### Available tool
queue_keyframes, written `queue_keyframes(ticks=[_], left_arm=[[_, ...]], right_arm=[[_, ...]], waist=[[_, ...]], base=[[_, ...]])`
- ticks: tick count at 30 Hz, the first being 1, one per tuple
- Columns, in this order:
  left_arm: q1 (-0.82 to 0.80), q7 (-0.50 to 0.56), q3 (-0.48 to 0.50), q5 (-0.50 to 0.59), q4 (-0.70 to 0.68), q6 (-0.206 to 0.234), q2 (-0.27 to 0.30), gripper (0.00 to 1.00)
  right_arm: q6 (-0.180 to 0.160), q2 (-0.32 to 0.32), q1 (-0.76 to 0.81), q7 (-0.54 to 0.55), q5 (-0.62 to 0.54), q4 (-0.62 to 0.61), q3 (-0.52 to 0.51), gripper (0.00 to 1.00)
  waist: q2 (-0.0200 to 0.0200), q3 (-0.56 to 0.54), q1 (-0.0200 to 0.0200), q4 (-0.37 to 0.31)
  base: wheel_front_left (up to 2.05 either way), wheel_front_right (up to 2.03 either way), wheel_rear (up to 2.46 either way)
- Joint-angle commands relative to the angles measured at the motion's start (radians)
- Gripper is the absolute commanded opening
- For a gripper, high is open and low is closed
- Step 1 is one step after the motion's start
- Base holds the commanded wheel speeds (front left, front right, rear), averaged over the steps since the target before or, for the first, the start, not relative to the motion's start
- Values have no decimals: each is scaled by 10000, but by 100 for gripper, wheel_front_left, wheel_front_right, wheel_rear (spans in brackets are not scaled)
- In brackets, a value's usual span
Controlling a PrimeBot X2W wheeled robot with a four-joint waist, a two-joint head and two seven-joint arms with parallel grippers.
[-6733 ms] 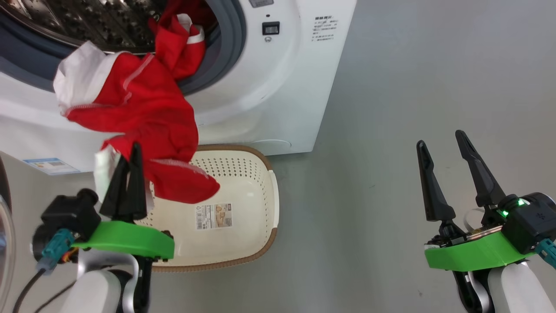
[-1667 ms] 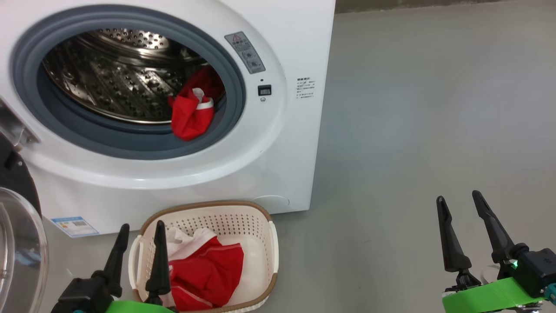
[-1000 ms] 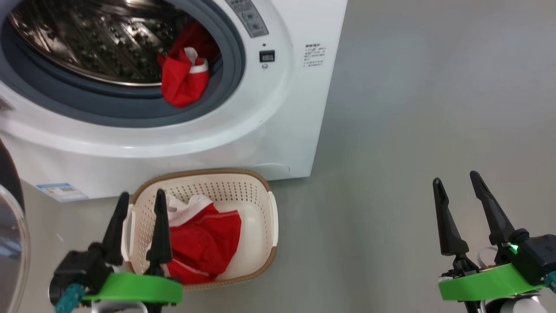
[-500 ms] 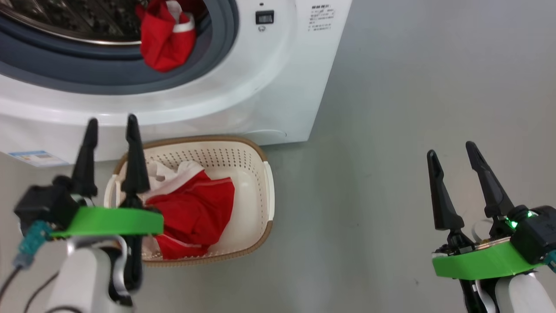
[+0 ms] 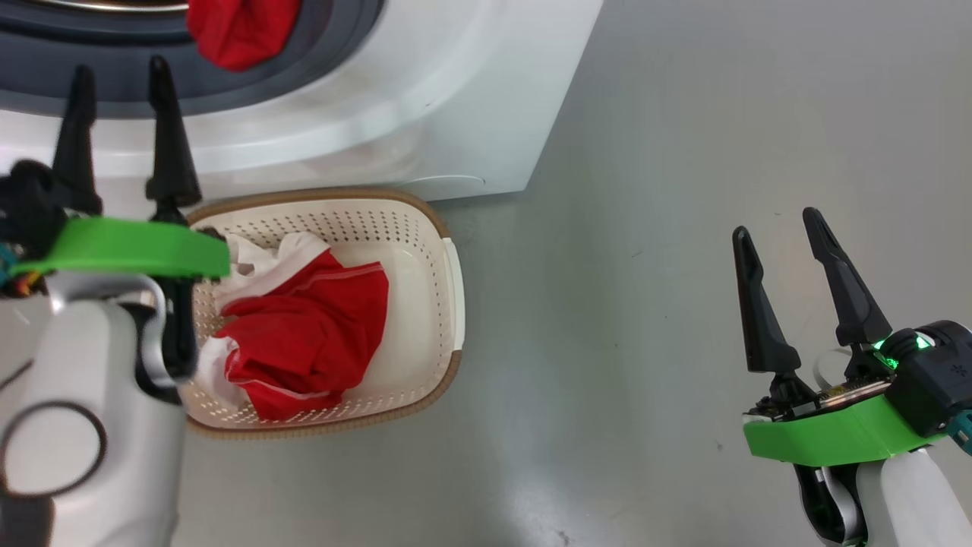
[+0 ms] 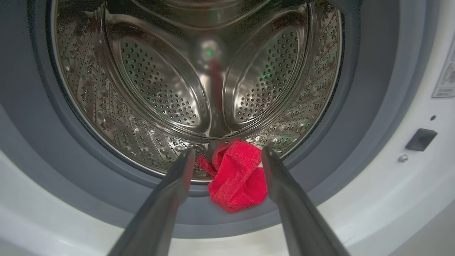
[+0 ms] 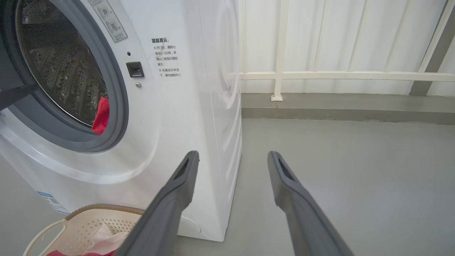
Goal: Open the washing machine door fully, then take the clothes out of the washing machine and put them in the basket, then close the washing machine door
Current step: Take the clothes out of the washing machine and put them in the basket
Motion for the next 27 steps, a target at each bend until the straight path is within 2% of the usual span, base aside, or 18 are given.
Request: queue_keyframes(ticks=[1,16,21,27], left_arm=[[-423,-78,318,118,108,-39,512,100],[-3416,-155,344,426,3103,-288,1229,100],[-4299,-160,305,366,3917,-566,1254,100],[-5051,213,157,-47,4998,-1163,993,100]], right_arm=[[63,-79,-172,-63,-34,-219,266,100],[63,-79,-366,-63,11,-137,489,100],[63,-79,-457,-63,-104,-97,576,100],[63,-79,-490,-63,-187,-103,643,100]], waist=[[0,175,-1,-138],[0,706,-1,-578],[0,851,-1,-678],[0,936,-1,-730]], base=[[0,0,0],[0,0,0],[0,0,0],[0,0,0]])
